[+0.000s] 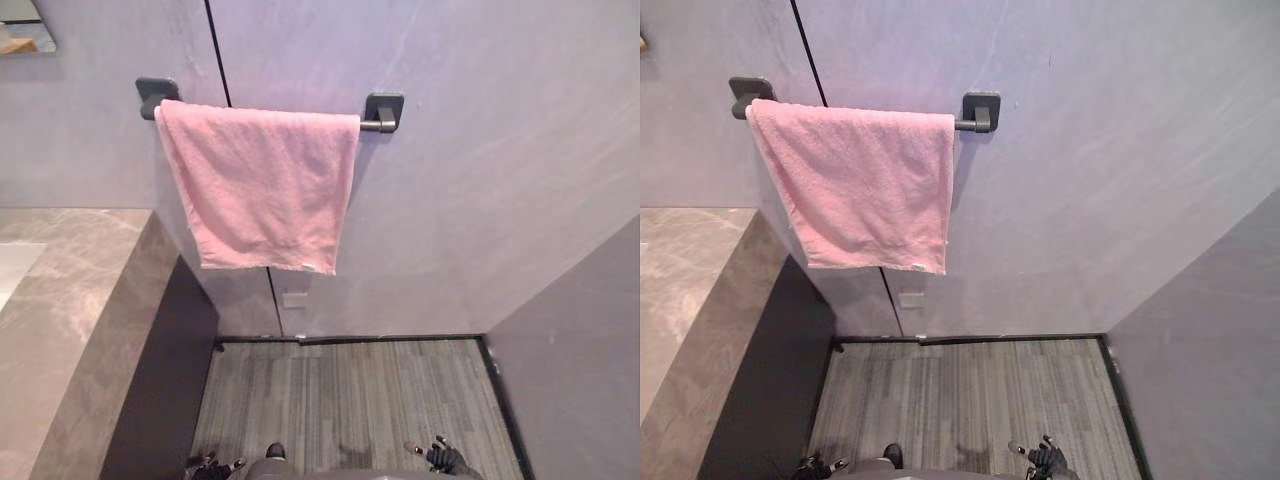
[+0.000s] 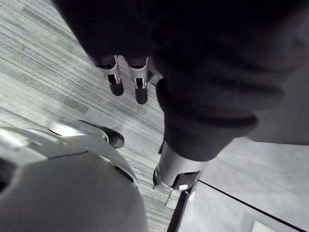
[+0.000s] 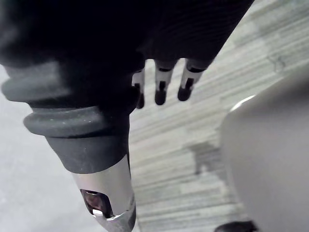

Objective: Organize washtable

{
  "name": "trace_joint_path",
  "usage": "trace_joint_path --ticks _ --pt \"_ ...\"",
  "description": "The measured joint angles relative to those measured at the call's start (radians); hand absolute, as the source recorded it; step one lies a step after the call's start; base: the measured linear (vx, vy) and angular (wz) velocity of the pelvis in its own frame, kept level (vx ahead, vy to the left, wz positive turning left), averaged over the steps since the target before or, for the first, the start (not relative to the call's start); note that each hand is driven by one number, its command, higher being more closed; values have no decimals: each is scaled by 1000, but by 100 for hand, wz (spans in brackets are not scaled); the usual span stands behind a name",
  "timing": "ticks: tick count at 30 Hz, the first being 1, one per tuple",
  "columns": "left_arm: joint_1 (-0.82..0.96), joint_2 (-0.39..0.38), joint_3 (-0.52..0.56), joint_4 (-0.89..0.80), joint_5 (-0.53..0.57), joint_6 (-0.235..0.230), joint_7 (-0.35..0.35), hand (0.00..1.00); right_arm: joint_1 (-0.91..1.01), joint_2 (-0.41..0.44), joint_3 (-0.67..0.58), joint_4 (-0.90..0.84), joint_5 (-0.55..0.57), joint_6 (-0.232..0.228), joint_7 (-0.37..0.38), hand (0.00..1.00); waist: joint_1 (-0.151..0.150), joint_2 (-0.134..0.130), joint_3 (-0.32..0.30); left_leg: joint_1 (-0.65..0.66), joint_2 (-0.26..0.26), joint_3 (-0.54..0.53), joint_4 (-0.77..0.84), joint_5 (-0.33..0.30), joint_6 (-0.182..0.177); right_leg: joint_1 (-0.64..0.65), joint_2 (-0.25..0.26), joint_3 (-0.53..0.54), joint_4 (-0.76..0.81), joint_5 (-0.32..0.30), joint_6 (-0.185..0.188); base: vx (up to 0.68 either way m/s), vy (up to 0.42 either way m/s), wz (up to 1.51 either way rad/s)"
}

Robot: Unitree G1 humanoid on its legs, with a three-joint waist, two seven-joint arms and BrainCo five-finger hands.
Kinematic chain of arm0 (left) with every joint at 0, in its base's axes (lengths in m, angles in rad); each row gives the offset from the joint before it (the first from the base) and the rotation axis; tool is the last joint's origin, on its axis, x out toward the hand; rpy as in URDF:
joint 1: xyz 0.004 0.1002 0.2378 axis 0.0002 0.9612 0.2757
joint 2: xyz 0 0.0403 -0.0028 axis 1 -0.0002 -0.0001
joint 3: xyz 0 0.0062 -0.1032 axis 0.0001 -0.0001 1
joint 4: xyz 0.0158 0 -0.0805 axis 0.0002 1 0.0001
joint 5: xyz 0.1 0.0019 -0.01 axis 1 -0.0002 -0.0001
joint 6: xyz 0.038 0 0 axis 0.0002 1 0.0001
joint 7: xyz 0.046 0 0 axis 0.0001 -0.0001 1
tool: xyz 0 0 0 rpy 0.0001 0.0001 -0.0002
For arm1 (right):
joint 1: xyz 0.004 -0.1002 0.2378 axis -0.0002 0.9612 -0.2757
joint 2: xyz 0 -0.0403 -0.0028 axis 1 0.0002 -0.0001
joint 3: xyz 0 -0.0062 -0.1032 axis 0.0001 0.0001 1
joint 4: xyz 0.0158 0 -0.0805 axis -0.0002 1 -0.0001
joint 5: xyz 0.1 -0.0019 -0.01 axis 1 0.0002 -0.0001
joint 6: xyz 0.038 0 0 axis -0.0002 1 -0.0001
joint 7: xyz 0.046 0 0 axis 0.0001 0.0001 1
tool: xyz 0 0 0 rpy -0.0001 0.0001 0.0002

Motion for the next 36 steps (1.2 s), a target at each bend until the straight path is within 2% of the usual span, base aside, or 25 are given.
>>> trace_joint_path --ticks 2,3,7,8,9,11,12,14,15,16,17,18,19,20,21,22,23,24,25,27,28,29,32,35,36 --pt "-10 -2 -37 15 -43 -3 0 0 -44 -23 45 1 -32 -1 0 0 0 22 28 -25 5 -17 1 20 -9 33 15 -6 -92 -6 -14 -162 -125 21" --pt "-22 -4 -70 23 -69 -4 0 0 -66 -43 73 4 -76 -2 -1 0 1 48 50 -43 18 -34 7 34 -16 55 37 -16 -145 14 -44 -203 -102 23" --pt "-35 -9 -142 32 -139 -8 0 0 -100 -87 133 26 -168 -2 -1 0 1 107 107 -76 53 -91 25 78 -41 59 93 -48 -158 38 -84 -257 -95 26" --pt "-33 -10 -147 33 -164 -9 0 0 -92 -100 133 39 -181 -2 -1 0 -1 102 114 -72 55 -110 -17 121 -50 42 99 -66 -145 36 -95 -278 -96 44" --pt "-31 -9 -148 33 -172 -10 0 0 -83 -118 126 40 -180 0 -1 0 -2 110 112 -53 54 -128 -94 164 -86 22 99 -91 -123 27 -114 -334 -95 52" --pt "-32 -6 -145 38 -175 -14 -3 0 -56 -135 77 51 -179 2 -2 0 -5 93 116 -42 37 -117 -175 88 -137 0 71 -137 -123 34 -136 -241 -19 61" --pt "-31 12 -140 41 -173 -16 -8 0 -40 -133 43 57 -179 4 -2 0 -4 58 126 -33 2 -86 -163 103 -114 -15 23 -145 -117 41 -134 -150 41 57" --pt "-27 12 -129 43 -166 -15 -20 0 -15 -146 19 58 -181 5 -2 0 -7 42 123 -48 -32 -57 -17 96 -96 -39 -28 -167 -95 53 -116 -122 40 51" --pt "-3 -6 -125 35 -149 -21 -22 0 -3 -172 13 59 -189 10 -2 0 -8 90 105 -70 -20 -55 44 76 -21 -73 -6 -174 -53 46 -107 -101 34 58" --pt "-2 -8 -120 34 -141 -23 -23 0 -5 -167 8 62 -199 14 -2 0 -11 92 105 -83 -21 -58 31 88 -6 -82 3 -165 -58 46 -108 -179 38 92" --pt "0 -8 -100 36 -122 -22 -24 0 -1 -154 -12 70 -204 15 -2 0 -31 84 105 -83 -39 -117 -66 158 -6 -74 8 -173 -128 80 -140 -170 36 96" --pt "3 -5 -80 39 -115 -21 -25 0 -4 -140 -29 78 -204 16 -2 0 -36 73 109 -69 -37 -121 -93 171 -22 -64 -3 -219 -157 109 -132 -229 46 125" --pt "8 -1 -11 43 -112 -6 -31 0 -12 -108 -73 77 -202 16 -3 0 -33 43 130 -68 -22 1 134 -1 54 -50 -57 -266 -150 128 -118 -127 34 93" --pt "21 0 4 48 -110 -4 -31 0 -9 -99 -74 74 -193 14 -1 0 -33 21 137 -55 -5 49 231 -51 64 -37 -79 -294 -147 131 -114 -172 78 120" --pt "50 -5 29 54 -95 -6 -36 0 12 -89 -74 63 -156 6 0 0 -47 11 132 -23 54 106 356 -83 45 -10 -114 -345 -145 140 -100 -126 168 145" --pt "69 -14 55 58 -92 -6 -33 0 40 -90 -77 44 -127 -1 -1 0 -63 31 116 2 120 122 398 -81 39 1 -143 -411 -133 146 -90 -149 248 160" --pt "73 -19 61 60 -86 -6 -33 0 51 -93 -90 35 -109 -6 0 0 -67 45 108 6 150 124 398 -78 41 1 -155 -443 -122 151 -82 -89 276 164" --pt "76 -38 61 59 -75 -6 -34 0 58 -112 -106 35 -88 -14 1 0 -66 67 98 -1 149 118 353 -72 9 1 -171 -486 -115 157 -61 -92 364 196" --pt "76 -42 59 56 -70 -6 -38 0 53 -109 -118 43 -60 -12 9 0 -72 74 90 -3 71 108 249 -70 9 9 -177 -495 -142 135 -29 -86 302 208" --pt "75 -51 57 61 -63 -5 -40 0 55 -107 -119 63 -46 -15 27 0 -103 85 75 21 21 33 63 -69 10 34 -153 -508 -201 157 -40 -105 240 216" --pt "72 -37 68 64 -55 -3 -41 0 40 -93 -137 82 -34 -17 29 0 -90 70 80 34 0 66 5 -69 7 59 -189 -574 -208 185 -16 -115 246 194" --pt "83 -31 67 65 -33 2 -39 0 40 -75 -143 83 -13 -21 32 0 -87 62 76 48 -4 125 -29 -29 14 84 -211 -622 -202 189 -21 -89 285 135" --pt "117 -27 38 68 -3 2 -40 0 42 -54 -152 79 19 -27 38 0 -87 35 44 82 -94 94 -133 7 46 105 -283 -669 -174 213 -16 -37 193 65" --pt "106 -4 -29 76 61 1 -38 0 48 -54 -166 78 39 -25 37 0 -90 37 41 109 -134 93 -189 12 49 117 -336 -692 -123 269 -74 28 201 50" --pt "102 5 -31 78 82 1 -39 0 50 -53 -171 78 39 -23 37 0 -88 41 39 121 -139 90 -194 49 62 118 -351 -680 -92 290 -80 70 160 31"
